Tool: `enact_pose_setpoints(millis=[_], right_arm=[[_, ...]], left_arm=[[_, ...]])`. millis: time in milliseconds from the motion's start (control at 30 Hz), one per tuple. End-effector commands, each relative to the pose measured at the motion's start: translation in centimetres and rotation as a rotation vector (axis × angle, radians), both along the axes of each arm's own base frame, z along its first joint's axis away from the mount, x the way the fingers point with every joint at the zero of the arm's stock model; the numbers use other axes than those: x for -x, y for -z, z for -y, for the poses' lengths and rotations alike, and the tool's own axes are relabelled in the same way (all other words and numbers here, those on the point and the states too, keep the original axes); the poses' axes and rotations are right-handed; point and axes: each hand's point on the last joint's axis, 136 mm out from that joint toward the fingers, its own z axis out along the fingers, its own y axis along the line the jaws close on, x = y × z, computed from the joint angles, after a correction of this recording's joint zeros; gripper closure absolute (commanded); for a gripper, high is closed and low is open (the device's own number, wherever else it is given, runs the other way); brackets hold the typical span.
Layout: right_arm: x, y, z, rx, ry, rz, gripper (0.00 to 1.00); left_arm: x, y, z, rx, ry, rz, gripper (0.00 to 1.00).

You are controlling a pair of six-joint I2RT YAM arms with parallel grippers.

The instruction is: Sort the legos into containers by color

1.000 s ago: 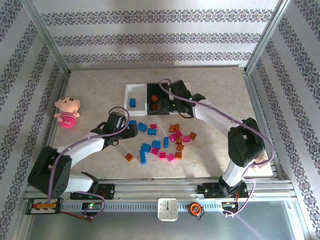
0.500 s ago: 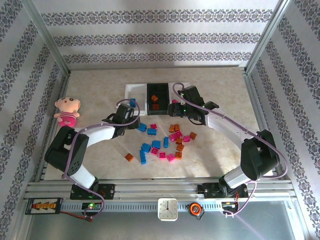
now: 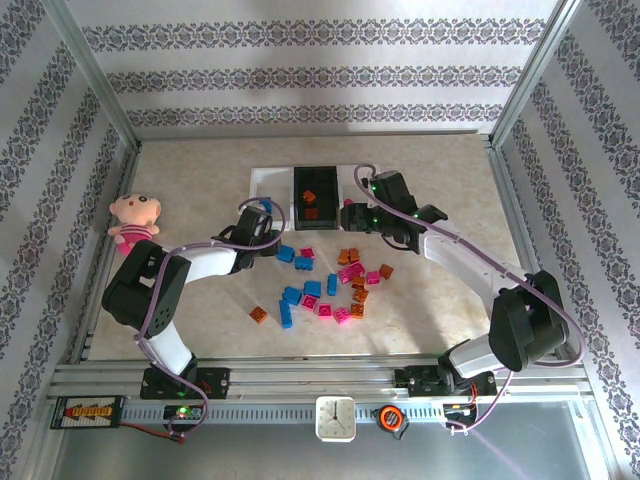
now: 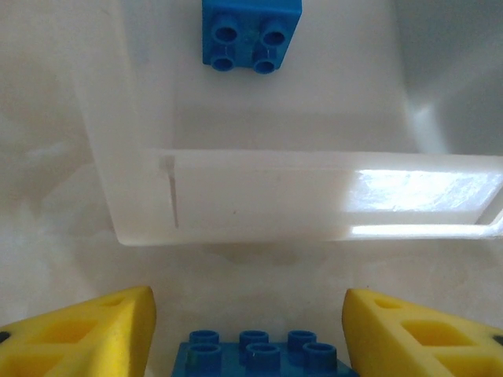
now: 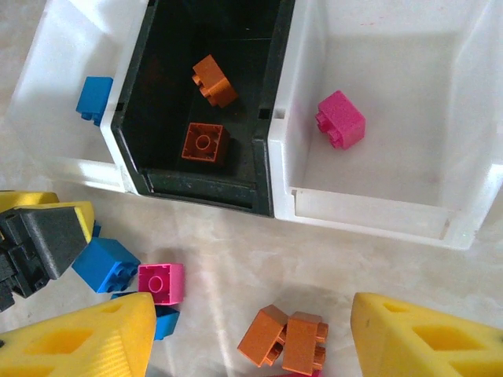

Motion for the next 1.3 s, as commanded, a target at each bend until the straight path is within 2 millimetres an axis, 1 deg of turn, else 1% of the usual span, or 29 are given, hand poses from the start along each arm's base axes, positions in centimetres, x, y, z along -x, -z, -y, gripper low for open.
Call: enact_pose_setpoints(millis=[0, 33, 67, 133, 200, 300, 367, 400, 467, 500, 533, 600, 667, 733, 867, 1000, 1067, 1100, 1167, 1267], right_arm=[[0.2, -0.1, 0.3, -0.019, 0.009, 0.004, 0.33], [0.2, -0.1, 0.3, -0.022, 0.010, 0.002, 0.33], [0.1, 0.0, 0.2, -0.023, 0.010, 0.001, 0.33], [0.1, -0.2, 0.2, -0.027, 0.012, 0.004, 0.33], [0.1, -0.2, 0.3, -0.027, 0.014, 0.006, 0.33], [0.2, -0.4, 0.7, -0.024, 0.021, 0.012, 0.33], [0.3, -0.5, 1.0, -0.026, 0.029, 0.014, 0.33], [0.4, -0.5, 1.2, -0.028, 0.035, 0.016, 0.34], [0.6, -0.6, 1.5, -0.037, 0.041, 0.017, 0.33], [0.7, -0.6, 1.6, -0.039, 0.043, 0.015, 0.33], [0.7, -0.6, 1.8, -0.042, 0.047, 0.015, 0.34], [0.9, -0.6, 1.9, -0.046, 0.049, 0.016, 0.34], [1.1, -0.4, 2.0, -0.048, 0.052, 0.013, 0.34], [1.5, -0.2, 2.1, -0.052, 0.052, 0.005, 0.34], [2.7, 0.1, 2.4, -0.049, 0.039, -0.013, 0.34], [4.8, 1.0, 3.2, -0.038, 0.036, -0.051, 0.33], [5.9, 1.8, 3.8, -0.028, 0.041, -0.075, 0.31], [6.5, 2.3, 4.2, -0.018, 0.047, -0.092, 0.30], [7.4, 3.2, 4.9, 0.001, 0.061, -0.120, 0.29], [8.6, 4.8, 5.9, 0.019, 0.090, -0.168, 0.28]], left_arm=[[1.9, 1.6, -0.3, -0.023, 0.012, -0.059, 0.32], [2.0, 1.7, -0.4, -0.025, 0.009, -0.062, 0.32], [2.2, 1.8, -0.5, -0.027, 0.007, -0.063, 0.35], [2.2, 1.7, -0.7, -0.031, 0.002, -0.058, 0.46], [2.1, 1.3, -0.7, -0.028, 0.002, -0.044, 0.54], [2.1, 0.0, -0.5, -0.011, 0.006, -0.022, 0.59], [2.1, -1.6, -0.5, 0.007, 0.004, 0.002, 0.60], [2.2, -2.8, -0.5, 0.023, 0.002, 0.023, 0.61], [2.1, -5.5, -0.4, 0.047, -0.001, 0.070, 0.61], [1.8, -7.2, -0.4, 0.055, -0.001, 0.101, 0.61], [1.3, -8.9, -0.4, 0.059, -0.003, 0.131, 0.61], [0.1, -11.2, -0.3, 0.065, -0.005, 0.167, 0.61], [-1.6, -12.2, -0.5, 0.066, -0.019, 0.180, 0.61], [-3.7, -12.0, -0.6, 0.069, -0.038, 0.176, 0.61], [-7.5, -10.6, -0.5, 0.098, -0.065, 0.152, 0.61], [-10.5, -9.3, -0.3, 0.101, -0.080, 0.122, 0.56], [-11.4, -9.1, -0.1, 0.110, -0.081, 0.113, 0.48], [-11.7, -9.5, 0.2, 0.121, -0.074, 0.120, 0.42], [-11.9, -11.1, 0.8, 0.158, -0.058, 0.150, 0.32], [-11.2, -14.5, 1.6, 0.225, -0.032, 0.212, 0.21]])
